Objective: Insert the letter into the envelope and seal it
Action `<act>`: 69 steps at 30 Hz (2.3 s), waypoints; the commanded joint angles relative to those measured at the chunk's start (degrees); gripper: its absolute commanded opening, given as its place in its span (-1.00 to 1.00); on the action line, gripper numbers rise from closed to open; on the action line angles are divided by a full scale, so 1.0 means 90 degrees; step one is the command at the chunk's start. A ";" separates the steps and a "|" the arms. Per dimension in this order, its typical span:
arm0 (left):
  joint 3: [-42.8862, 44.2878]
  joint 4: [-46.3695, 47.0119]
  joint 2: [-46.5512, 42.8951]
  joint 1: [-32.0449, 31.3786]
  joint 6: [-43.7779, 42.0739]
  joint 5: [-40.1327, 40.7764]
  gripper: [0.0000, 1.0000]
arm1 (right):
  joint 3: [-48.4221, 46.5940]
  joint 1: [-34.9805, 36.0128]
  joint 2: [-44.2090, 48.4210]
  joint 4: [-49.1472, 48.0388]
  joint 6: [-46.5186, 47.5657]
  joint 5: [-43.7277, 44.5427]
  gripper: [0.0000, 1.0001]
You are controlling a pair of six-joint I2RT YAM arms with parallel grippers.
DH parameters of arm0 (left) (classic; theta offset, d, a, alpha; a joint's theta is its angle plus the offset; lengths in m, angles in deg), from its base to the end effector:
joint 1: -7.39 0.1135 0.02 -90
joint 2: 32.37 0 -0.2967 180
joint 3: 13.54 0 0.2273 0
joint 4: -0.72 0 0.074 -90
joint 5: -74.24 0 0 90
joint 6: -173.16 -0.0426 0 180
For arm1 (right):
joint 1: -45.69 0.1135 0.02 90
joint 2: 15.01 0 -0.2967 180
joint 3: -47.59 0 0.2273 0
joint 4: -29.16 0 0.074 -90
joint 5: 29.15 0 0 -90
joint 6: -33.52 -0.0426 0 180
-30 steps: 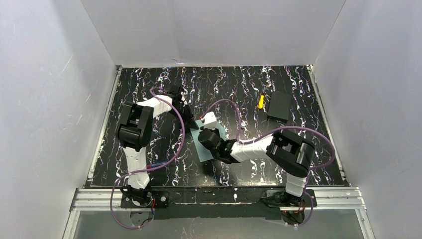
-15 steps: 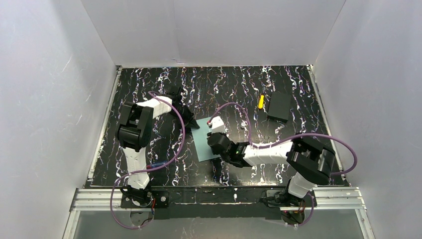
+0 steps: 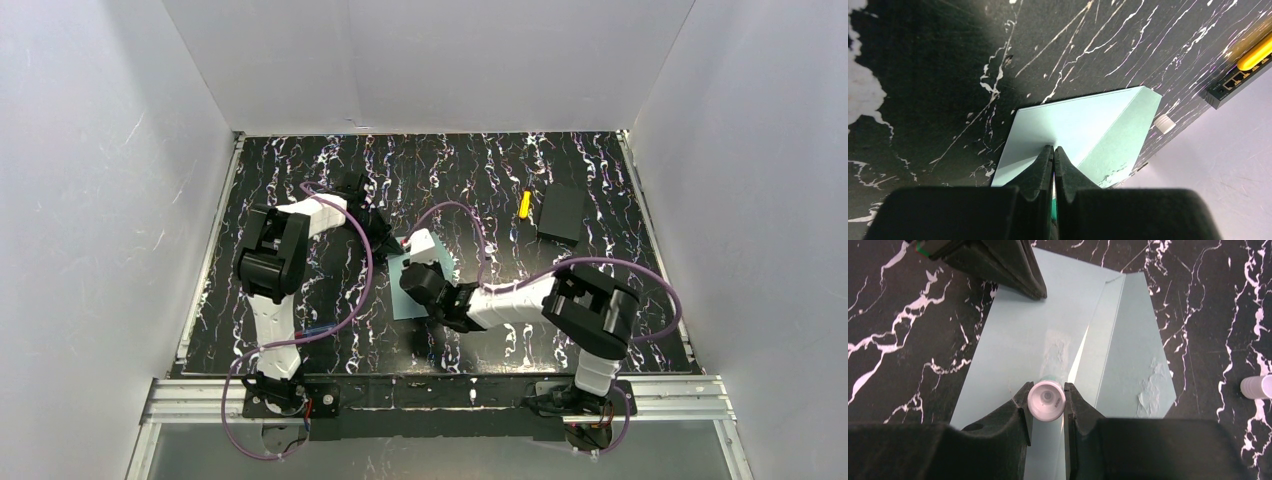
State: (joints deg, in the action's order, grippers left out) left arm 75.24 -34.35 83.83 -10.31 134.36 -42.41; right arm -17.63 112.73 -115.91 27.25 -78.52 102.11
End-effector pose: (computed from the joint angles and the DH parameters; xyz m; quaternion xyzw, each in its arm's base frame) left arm 0.3796 -0.1412 0.1756 -0.2199 0.9209 -0.3155 0.0642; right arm 0.1620 0.3103 0.2133 -0.1625 0.8262 0.0878 0.5323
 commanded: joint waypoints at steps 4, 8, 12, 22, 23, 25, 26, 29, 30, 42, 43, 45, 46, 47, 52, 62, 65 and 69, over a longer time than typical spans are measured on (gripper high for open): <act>-0.0128 -0.0303 0.0539 -0.0036 -0.0427 0.0940 -1.00 | -0.0251 -0.0310 -0.0715 0.0205 0.0037 0.0158 -0.97; -0.0164 -0.0270 0.0530 -0.0041 -0.0411 0.0921 -1.00 | -0.0566 -0.0340 -0.0566 0.1021 -0.0208 0.0017 -0.97; -0.0187 -0.0228 0.0546 -0.0039 -0.0324 0.0929 -1.00 | -0.0375 -0.0233 -0.0271 0.0999 -0.0001 -0.0656 -0.97; -0.0135 -0.0254 0.0561 -0.0041 -0.0302 0.1018 -1.00 | -0.0370 0.0157 0.0097 0.1858 -0.0225 -0.0924 -0.97; -0.0128 -0.0255 0.0568 -0.0040 -0.0302 0.1013 -1.00 | -0.0375 0.0160 0.0093 0.1897 -0.0291 -0.0871 -0.97; -0.0122 -0.0255 0.0591 -0.0039 -0.0300 0.0986 -1.00 | -0.0390 0.0158 0.0025 0.2194 -0.0422 -0.0703 -0.97; -0.0123 -0.0255 0.0598 -0.0038 -0.0303 0.0975 -1.00 | -0.0404 0.0158 -0.0039 0.2269 -0.0451 -0.0545 -0.97; -0.0113 -0.0255 0.0612 -0.0040 -0.0325 0.0960 -1.00 | -0.0465 0.0073 -0.0234 0.2347 -0.0475 -0.0324 -0.97; -0.0113 -0.0250 0.0615 -0.0039 -0.0330 0.0952 -1.00 | -0.0479 0.0034 -0.0314 0.2269 -0.0448 -0.0319 -0.97; -0.0137 -0.0252 0.0603 -0.0043 -0.0404 0.0902 -1.00 | -0.1106 -0.0434 -0.1148 0.2327 -0.0557 -0.0211 -0.97; -0.0138 -0.0254 0.0598 -0.0040 -0.0419 0.0893 -1.00 | -0.1154 -0.0469 -0.1124 0.2339 -0.0550 -0.0201 -0.97; -0.0142 -0.0259 0.0585 -0.0042 -0.0439 0.0891 -1.00 | -0.1196 -0.0495 -0.1050 0.2329 -0.0494 -0.0217 -0.97; -0.0139 -0.0264 0.0581 -0.0041 -0.0444 0.0891 -1.00 | -0.1215 -0.0496 -0.0996 0.2351 -0.0474 -0.0239 -0.97; -0.0137 -0.0269 0.0584 -0.0039 -0.0445 0.0891 -1.00 | -0.1221 -0.0492 -0.0927 0.2390 -0.0480 -0.0288 -0.97; -0.0130 -0.0274 0.0586 -0.0036 -0.0418 0.0924 -1.00 | -0.0946 -0.0492 -0.0629 0.2373 -0.0595 -0.0894 -0.97; -0.0037 -0.0325 0.0635 -0.0041 -0.0396 0.1065 -1.00 | -0.0380 0.0112 -0.0379 0.2566 -0.1291 -0.1105 -0.97; -0.0029 -0.0342 0.0617 -0.0037 -0.0397 0.1076 -1.00 | -0.0441 0.0182 -0.0270 0.2783 -0.1400 -0.1006 -0.97; -0.0020 -0.0355 0.0561 -0.0045 -0.0458 0.0983 -1.00 | -0.0685 0.0164 0.0183 0.3212 -0.1376 -0.0707 -0.97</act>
State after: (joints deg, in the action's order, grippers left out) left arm 76.53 -34.92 84.82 -10.26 132.83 -43.40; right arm -24.29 113.72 -116.06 41.74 -89.47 97.80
